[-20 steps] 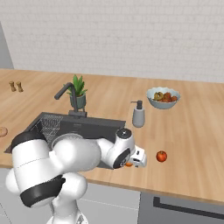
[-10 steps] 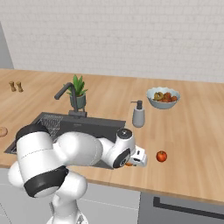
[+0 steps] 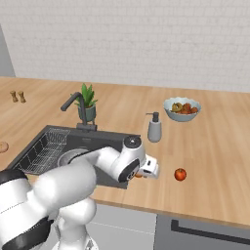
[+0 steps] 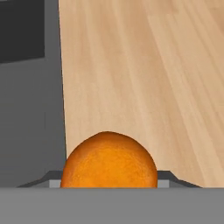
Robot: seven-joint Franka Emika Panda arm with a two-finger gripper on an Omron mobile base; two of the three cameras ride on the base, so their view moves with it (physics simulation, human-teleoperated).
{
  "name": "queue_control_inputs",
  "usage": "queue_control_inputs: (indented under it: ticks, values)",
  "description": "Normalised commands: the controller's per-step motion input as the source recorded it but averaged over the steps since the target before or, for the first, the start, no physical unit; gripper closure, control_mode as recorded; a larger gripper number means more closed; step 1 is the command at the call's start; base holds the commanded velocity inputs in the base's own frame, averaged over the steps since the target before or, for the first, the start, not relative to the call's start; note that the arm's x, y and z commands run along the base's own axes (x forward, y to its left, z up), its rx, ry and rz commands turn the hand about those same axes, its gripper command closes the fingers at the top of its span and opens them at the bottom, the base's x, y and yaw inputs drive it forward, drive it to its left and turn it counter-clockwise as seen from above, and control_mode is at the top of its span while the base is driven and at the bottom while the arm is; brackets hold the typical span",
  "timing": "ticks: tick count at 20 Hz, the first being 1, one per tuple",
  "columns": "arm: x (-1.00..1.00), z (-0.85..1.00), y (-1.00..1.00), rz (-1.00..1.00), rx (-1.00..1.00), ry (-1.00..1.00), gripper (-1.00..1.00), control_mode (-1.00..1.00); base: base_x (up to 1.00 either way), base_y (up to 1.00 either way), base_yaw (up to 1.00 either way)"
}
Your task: Put the colander in the sink, put the tangerine, peach, apple in the colander, and turn on the sink faucet and pour water over the colander.
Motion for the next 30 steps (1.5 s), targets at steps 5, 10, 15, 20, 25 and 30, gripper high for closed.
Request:
queue_control_inputs:
  ticks: [5, 10, 15, 20, 25, 30]
  values:
    - [0.00, 0.65, 0.42, 0.00, 0.07, -0.12, 1.00, -1.00, 0.00, 0.00, 0.00]
    - [0.00, 0.37, 0.48, 0.00, 0.06, -0.06, 1.00, -1.00, 0.00, 0.00, 0.00]
    - [0.04, 0.01, 1.00, 0.00, 0.00, 0.00, 1.00, -1.00, 0.00, 0.00, 0.00]
    - [0.21, 0.00, 0.87, 0.00, 0.01, 0.00, 1.00, -1.00, 0.00, 0.00, 0.00]
    - [0.33, -0.09, 0.56, 0.00, 0.03, -0.01, 1.00, -1.00, 0.00, 0.00, 0.00]
    - [0.30, -0.21, 0.52, 0.00, 0.00, -0.02, 1.00, -1.00, 0.00, 0.00, 0.00]
